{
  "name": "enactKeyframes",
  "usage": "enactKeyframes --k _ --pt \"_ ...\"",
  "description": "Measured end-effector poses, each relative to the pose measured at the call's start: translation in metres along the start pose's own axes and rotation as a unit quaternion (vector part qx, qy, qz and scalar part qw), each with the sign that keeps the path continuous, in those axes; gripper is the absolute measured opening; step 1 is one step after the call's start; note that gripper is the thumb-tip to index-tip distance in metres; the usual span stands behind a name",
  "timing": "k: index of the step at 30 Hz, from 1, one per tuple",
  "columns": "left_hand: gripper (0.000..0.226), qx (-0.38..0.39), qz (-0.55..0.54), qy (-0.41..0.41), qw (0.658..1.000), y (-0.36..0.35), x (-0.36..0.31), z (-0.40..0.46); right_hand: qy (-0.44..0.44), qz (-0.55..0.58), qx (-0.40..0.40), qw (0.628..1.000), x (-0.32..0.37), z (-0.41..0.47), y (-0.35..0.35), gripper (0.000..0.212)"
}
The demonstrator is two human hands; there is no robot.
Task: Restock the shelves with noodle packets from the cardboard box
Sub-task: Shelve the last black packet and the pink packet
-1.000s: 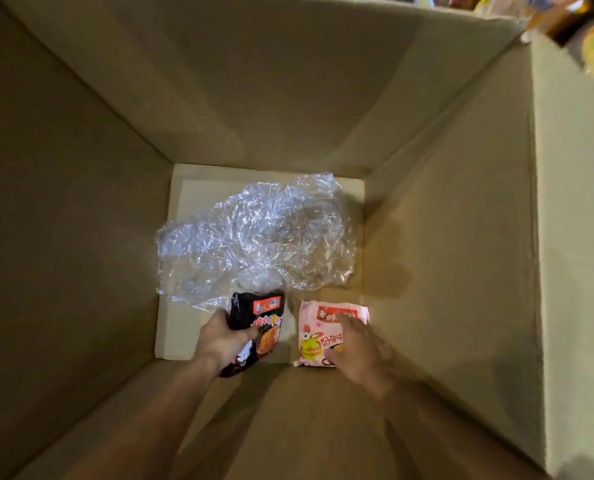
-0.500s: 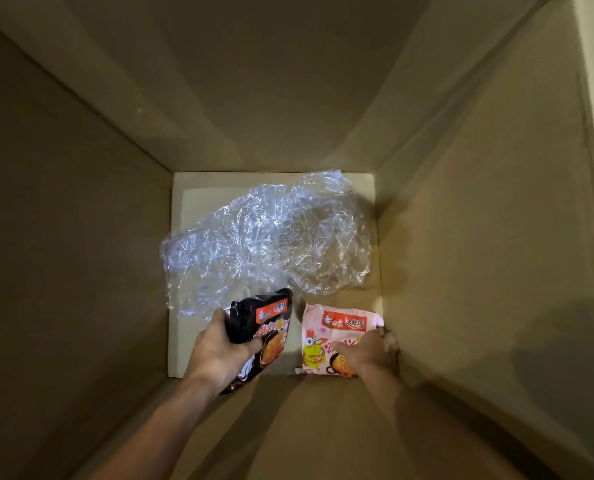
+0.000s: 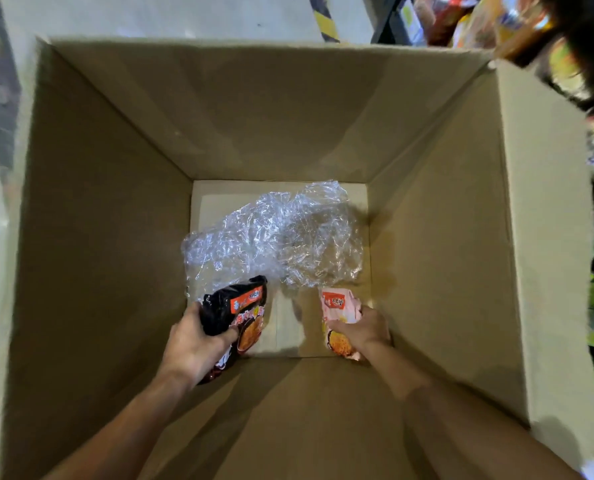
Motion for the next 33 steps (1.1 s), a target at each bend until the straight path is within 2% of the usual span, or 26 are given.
enactKeyframes --k 5,11,16,18,20,22,24,31,33 --pt "0.034 -0.027 -0.006 -0.042 0.999 0.059 -0.068 -0.048 0.049 0.072 0.003 0.996 0.025 -0.099 0.077 0.022" --pt "0.039 -0.059 -0.010 -0.160 0.985 0.149 -0.188 -0.137 0.113 0.172 -0.013 0.978 0.038 -0.256 0.176 0.027" --pt "0.042 -0.048 -0.017 -0.254 0.966 0.224 -0.293 -0.230 0.150 0.246 -0.003 0.958 0.024 -0.397 0.258 0.043" --pt "0.045 -0.053 -0.024 -0.285 0.957 0.251 -0.333 -0.267 0.184 0.269 -0.011 0.945 0.014 -0.451 0.297 0.043" --pt "0.045 -0.052 -0.031 -0.314 0.948 0.272 -0.369 -0.302 0.201 0.303 -0.027 0.931 0.000 -0.502 0.337 0.032" --pt "0.039 -0.057 -0.052 -0.328 0.941 0.289 -0.399 -0.339 0.219 0.340 -0.016 0.914 -0.015 -0.544 0.374 0.025" --pt "0.031 -0.052 -0.076 -0.343 0.935 0.300 -0.425 -0.372 0.234 0.366 -0.026 0.900 -0.032 -0.580 0.410 0.028" --pt "0.024 -0.014 -0.089 -0.429 0.899 0.295 -0.502 -0.492 0.306 0.437 -0.085 0.841 -0.116 -0.677 0.510 0.027" --pt "0.030 0.007 -0.102 -0.456 0.884 0.284 -0.523 -0.526 0.321 0.460 -0.099 0.822 -0.152 -0.695 0.529 0.024"
Point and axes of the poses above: each hand's wrist, its own z-axis towards the middle knuckle, its own y-axis out of the back of the hand, x = y × z, the point moved 5 cm from there along z, towards the middle knuckle, and after that the axes turned 15 degrees about -y, right-handed, at the moved point
